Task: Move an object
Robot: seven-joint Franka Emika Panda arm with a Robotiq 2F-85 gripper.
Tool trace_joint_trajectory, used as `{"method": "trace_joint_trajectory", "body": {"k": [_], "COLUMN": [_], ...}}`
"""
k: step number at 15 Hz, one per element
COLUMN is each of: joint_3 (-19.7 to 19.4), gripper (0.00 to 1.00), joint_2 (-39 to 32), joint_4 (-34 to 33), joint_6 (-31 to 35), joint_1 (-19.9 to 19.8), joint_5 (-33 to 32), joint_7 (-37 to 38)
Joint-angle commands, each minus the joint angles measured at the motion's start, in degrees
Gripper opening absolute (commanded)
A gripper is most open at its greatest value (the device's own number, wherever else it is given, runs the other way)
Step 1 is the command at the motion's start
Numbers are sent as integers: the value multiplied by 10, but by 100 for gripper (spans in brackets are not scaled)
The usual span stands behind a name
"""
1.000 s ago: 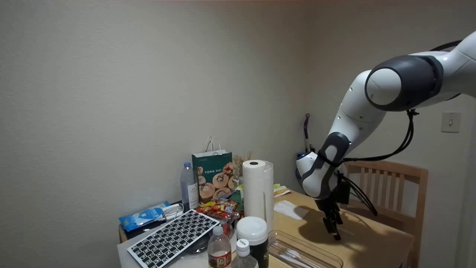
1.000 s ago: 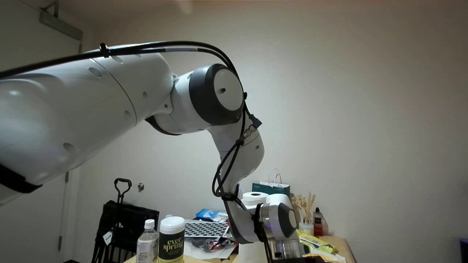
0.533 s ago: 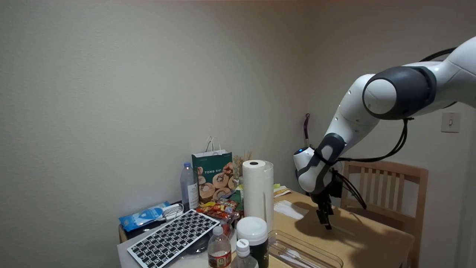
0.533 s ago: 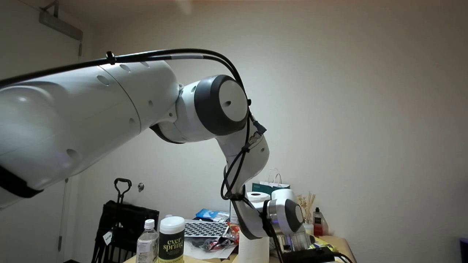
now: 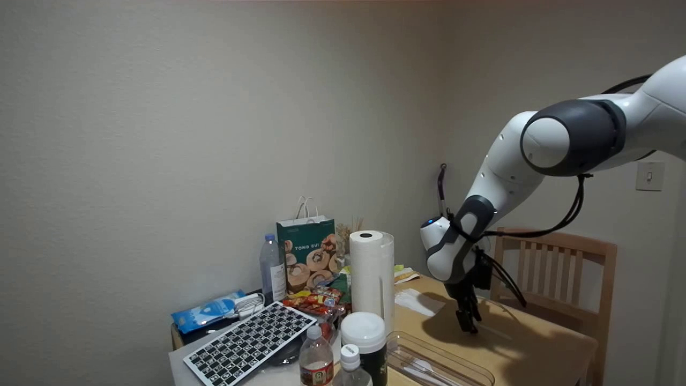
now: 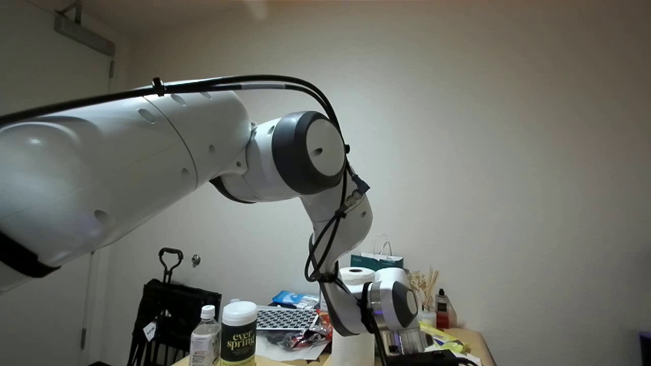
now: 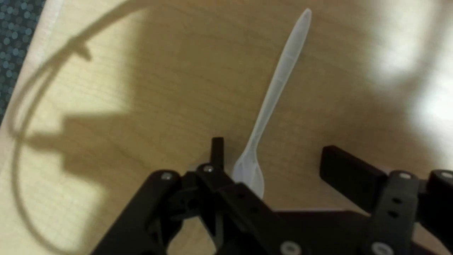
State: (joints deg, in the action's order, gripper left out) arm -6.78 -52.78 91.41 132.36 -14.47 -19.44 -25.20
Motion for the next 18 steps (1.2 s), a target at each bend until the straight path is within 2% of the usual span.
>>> {"method": "trace_joint_trajectory", "body": {"k": [1,6,9,12,15,18], "joint_3": [6,1,-7,-23,-40,-37], "gripper": [40,8,3,6,6,6], "joint_2": [-1,2,11,24,55,92], "joint_4": [-1,-11,-12,-17,-22,-27], "joint_6": [-14,-28,-38,-71,-142,-201], "joint_1": [-9,-7,1,20,49,71], "joint_5": [13,13,10,4,3,3], "joint_7": [-13,-1,19,64,127,161]}}
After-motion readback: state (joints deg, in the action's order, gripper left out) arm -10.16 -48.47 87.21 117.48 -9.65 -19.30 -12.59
